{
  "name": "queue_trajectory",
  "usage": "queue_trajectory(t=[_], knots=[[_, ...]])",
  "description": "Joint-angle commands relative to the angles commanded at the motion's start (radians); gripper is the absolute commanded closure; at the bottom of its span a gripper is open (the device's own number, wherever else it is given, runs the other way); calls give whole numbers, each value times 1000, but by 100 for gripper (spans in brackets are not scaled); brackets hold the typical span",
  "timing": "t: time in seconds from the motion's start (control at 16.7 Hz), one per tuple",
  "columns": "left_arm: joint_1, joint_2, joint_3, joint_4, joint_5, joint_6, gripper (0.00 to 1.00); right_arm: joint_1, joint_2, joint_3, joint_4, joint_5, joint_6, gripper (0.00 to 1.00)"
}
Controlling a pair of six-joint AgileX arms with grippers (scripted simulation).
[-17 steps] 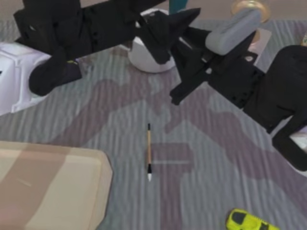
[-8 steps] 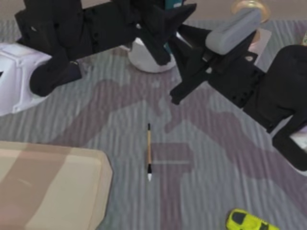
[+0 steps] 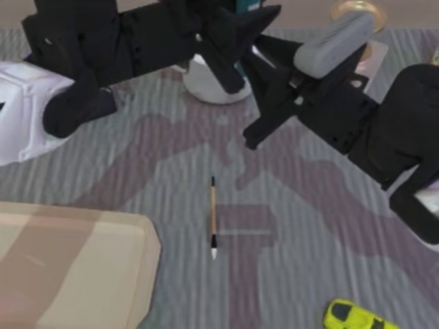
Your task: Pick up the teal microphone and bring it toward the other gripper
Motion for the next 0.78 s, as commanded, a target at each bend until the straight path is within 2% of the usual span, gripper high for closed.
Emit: queue_trajectory(t=[0.6, 0.78], knots=[[0, 0, 0, 0, 0, 0, 100, 0, 0, 0, 0, 0, 0, 2], [0, 0, 0, 0, 0, 0, 100, 0, 0, 0, 0, 0, 0, 0]])
